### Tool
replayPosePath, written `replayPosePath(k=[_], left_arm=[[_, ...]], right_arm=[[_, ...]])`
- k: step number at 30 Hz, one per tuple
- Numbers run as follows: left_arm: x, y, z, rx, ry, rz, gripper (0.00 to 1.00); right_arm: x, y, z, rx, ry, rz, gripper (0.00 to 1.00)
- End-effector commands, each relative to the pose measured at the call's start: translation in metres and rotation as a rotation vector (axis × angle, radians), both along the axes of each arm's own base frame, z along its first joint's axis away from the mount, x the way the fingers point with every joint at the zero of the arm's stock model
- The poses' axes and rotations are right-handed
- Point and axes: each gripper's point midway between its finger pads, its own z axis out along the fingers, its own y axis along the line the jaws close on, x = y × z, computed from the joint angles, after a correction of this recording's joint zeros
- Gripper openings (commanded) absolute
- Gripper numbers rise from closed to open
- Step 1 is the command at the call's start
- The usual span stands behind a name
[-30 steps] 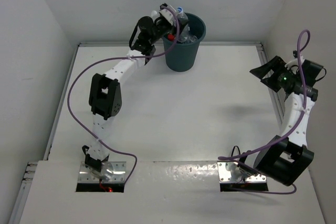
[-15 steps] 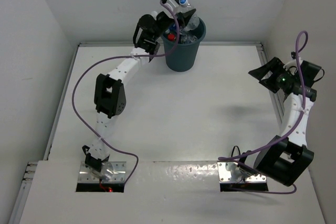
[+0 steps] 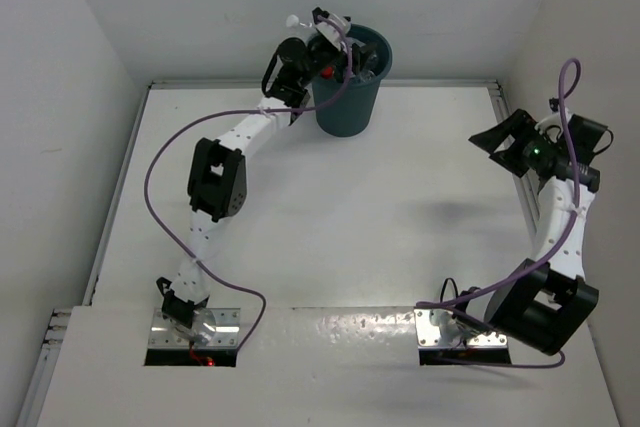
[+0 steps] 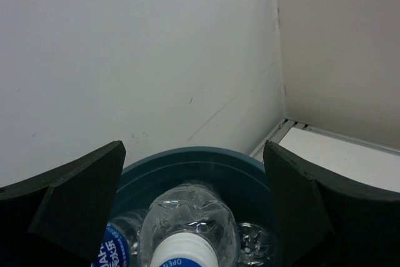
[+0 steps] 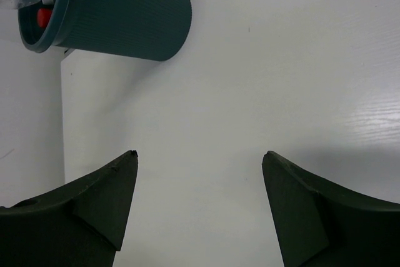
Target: Put the plastic bottles in the bin
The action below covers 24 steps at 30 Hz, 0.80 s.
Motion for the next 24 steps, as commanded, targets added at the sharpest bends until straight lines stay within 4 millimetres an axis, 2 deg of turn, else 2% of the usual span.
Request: replayPosePath(k=[1,3,5,6,7,8,9,10,11,12,13,14,15,16,17,18,19,20,21,22,23,24], left_arm=[[-0.026,0.019,0.079,-0.064,-0.076,0.060,0.99],[-0.039,0.030,0.104,-0.064,-0.036,0.080,0.99],[-0.051,0.037,0.113,-0.048,0.045,0.082,0.99],[-0.066,0.053,0.136,-0.049,0.034,0.086,0.99],[-0.078,0.058,0.141,-0.048,0.064,0.053,0.99],[-0.086,0.065,0.136,-0.028,0.127,0.037,0.99],[-0.108,0.078,0.149,-0.030,0.143,0.020,0.99],[-0.114,0.090,0.147,-0.022,0.179,0.019,0.99],[-0.123,0.096,0.131,0.006,0.266,0.017,0.99],[-0.139,0.113,0.129,0.017,0.299,0.038,0.99],[-0.148,0.118,0.118,0.042,0.344,0.023,0.99],[-0.156,0.127,0.093,0.079,0.447,0.038,0.99],[-0.159,0.135,0.058,0.118,0.534,0.066,0.99],[-0.171,0.151,0.052,0.122,0.569,0.105,0.99],[-0.178,0.162,0.025,0.150,0.662,0.165,0.99],[-0.181,0.177,-0.016,0.180,0.755,0.219,0.99],[-0.185,0.191,-0.033,0.176,0.806,0.274,0.99],[-0.195,0.207,-0.034,0.168,0.807,0.328,0.99],[-0.201,0.216,-0.045,0.171,0.826,0.350,0.99],[-0.207,0.230,-0.076,0.170,0.899,0.393,0.99],[-0.211,0.238,-0.080,0.154,0.900,0.419,0.99],[-0.216,0.246,-0.071,0.130,0.863,0.431,0.99]], right_arm=[[0.004,0.009,0.014,-0.026,-0.045,0.042,0.79],[0.004,0.012,0.017,-0.031,-0.054,0.051,0.79],[0.004,0.017,0.022,-0.040,-0.071,0.067,0.79],[0.003,0.020,0.024,-0.045,-0.075,0.076,0.79],[0.003,0.023,0.027,-0.052,-0.085,0.085,0.79],[0.002,0.024,0.028,-0.054,-0.086,0.090,0.79],[0.001,0.026,0.030,-0.065,-0.097,0.101,0.79],[-0.001,0.029,0.030,-0.064,-0.098,0.106,0.79],[-0.002,0.030,0.031,-0.073,-0.103,0.116,0.79],[-0.003,0.033,0.031,-0.074,-0.106,0.122,0.79],[-0.004,0.035,0.032,-0.079,-0.112,0.126,0.79],[-0.006,0.035,0.032,-0.098,-0.122,0.135,0.79],[-0.006,0.038,0.032,-0.108,-0.124,0.150,0.79],[-0.008,0.038,0.031,-0.123,-0.124,0.145,0.79],[-0.010,0.039,0.032,-0.157,-0.139,0.154,0.79],[-0.011,0.037,0.031,-0.176,-0.140,0.142,0.80],[-0.014,0.036,0.031,-0.210,-0.154,0.136,0.80],[-0.014,0.035,0.031,-0.234,-0.160,0.135,0.82],[-0.015,0.034,0.030,-0.241,-0.159,0.134,0.83],[-0.016,0.034,0.030,-0.252,-0.161,0.136,0.83],[-0.016,0.033,0.033,-0.261,-0.166,0.138,0.83],[-0.015,0.033,0.035,-0.268,-0.175,0.137,0.83]])
